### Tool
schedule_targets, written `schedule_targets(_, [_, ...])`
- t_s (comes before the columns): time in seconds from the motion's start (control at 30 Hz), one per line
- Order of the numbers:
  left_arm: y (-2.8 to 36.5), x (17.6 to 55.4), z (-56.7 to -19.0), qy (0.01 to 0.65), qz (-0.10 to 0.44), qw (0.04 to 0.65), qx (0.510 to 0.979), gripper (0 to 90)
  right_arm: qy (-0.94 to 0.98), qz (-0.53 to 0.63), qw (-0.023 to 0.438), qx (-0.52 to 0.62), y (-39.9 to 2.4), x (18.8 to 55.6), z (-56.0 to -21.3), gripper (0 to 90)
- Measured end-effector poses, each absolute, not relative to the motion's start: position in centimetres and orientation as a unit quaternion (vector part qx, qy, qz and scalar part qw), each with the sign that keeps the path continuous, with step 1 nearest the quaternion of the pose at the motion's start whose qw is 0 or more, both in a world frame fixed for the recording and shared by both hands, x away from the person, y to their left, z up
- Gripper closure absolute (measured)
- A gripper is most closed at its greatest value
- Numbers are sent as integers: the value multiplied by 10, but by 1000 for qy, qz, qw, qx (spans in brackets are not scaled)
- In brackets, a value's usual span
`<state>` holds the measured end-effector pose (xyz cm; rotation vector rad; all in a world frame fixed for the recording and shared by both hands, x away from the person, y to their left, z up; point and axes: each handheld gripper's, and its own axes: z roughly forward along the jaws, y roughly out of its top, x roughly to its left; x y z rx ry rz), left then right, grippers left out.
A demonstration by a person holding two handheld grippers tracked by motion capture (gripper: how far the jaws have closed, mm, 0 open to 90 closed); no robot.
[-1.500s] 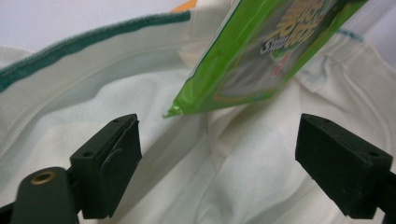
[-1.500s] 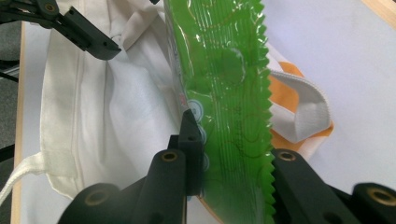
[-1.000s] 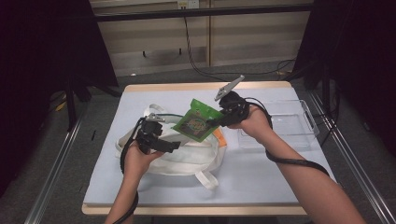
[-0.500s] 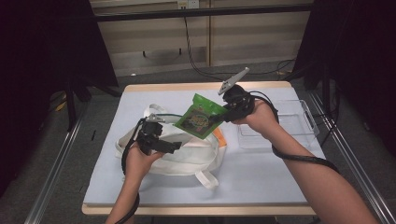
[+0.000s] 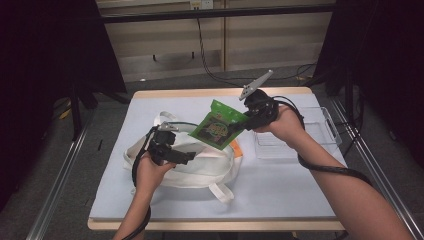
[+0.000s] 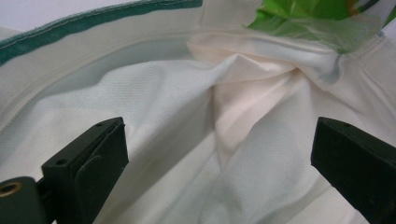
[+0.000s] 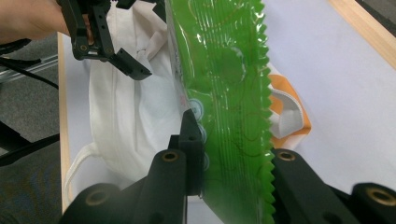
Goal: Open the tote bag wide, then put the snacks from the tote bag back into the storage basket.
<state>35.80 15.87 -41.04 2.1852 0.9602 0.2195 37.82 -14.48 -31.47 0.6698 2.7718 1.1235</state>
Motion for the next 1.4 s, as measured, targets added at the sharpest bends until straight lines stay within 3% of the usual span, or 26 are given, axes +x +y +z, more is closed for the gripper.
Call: schedule_targets(1.4, [153,365,-414,351,75,359,861,42,903,368,30,220,-164,375,-304,754])
